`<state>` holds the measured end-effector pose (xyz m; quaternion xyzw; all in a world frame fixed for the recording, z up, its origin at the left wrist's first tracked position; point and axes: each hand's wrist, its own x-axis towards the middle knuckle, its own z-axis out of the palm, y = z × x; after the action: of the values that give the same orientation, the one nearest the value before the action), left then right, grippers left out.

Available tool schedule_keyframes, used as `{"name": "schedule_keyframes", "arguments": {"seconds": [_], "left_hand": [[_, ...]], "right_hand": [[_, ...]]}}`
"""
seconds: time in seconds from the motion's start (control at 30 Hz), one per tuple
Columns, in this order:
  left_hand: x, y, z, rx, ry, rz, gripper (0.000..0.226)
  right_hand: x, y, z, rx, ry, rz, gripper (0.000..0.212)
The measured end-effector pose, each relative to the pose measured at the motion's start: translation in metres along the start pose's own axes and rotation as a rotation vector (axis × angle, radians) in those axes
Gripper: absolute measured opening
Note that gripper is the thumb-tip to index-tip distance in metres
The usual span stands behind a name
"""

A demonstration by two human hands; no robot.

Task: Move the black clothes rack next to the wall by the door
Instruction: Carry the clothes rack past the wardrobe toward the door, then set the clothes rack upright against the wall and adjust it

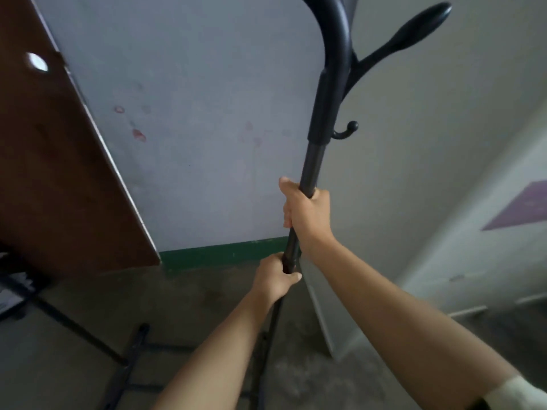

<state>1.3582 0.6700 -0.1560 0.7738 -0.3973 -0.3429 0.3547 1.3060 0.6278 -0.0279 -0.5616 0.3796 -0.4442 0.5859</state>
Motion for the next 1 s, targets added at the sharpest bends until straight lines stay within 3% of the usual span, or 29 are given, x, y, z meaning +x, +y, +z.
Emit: {"name": "schedule_keyframes", "arguments": {"seconds": [0.27,0.8,1.0], "left_hand": [[0.016,0.001,0.001,-0.07,-0.029,0.001,0.021],[0.116,0.037,0.004,-0.124,0.023,-0.022,0.031],[0.156,0.052,0.011,-0.124,0.036,-0.02,0.021]], "right_hand": [[0.016,0.003,0.012,-0.024,0.134,-0.075,0.033],[0.127,0.01,0.004,0.037,0.011,-0.093,0.039],[0.174,0.014,-0.003,0.097,-0.02,-0.056,0.04]]}}
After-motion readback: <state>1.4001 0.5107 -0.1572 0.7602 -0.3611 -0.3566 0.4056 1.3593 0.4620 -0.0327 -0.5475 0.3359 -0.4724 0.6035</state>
